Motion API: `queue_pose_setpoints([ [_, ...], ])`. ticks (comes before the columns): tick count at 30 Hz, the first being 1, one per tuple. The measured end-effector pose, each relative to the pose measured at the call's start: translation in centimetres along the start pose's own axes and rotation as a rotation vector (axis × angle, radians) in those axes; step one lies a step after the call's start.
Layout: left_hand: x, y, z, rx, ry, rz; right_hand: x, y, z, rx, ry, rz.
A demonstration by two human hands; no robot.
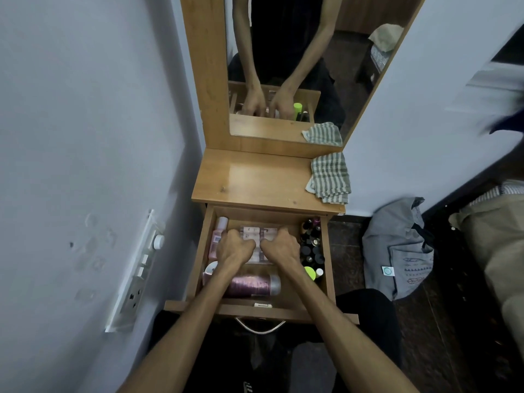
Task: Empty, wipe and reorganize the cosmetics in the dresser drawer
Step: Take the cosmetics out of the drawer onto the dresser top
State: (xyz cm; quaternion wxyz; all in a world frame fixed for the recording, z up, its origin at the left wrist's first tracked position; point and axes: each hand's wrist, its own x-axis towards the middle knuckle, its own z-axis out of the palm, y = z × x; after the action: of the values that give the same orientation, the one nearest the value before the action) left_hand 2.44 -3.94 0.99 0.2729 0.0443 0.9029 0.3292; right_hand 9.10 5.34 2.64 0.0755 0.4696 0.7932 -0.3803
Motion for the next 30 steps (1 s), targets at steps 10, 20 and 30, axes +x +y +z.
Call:
queue_pose_setpoints([
  [10,-1.3,0.2,-1.0,-0.158,0.069,0.01,-0.4,0.1,-1.3,0.136,-0.01,0.041],
  [20,-4.8,2.3,-5.0,-0.341,0.154,0.088,-3.0,0.2,-3.6,0.238,0.015,-0.015],
  [30,-4.7,4.8,-8.6,-0.41,0.186,0.185,-3.9,-2.6,-7.5,0.334,0.101,-0.143],
])
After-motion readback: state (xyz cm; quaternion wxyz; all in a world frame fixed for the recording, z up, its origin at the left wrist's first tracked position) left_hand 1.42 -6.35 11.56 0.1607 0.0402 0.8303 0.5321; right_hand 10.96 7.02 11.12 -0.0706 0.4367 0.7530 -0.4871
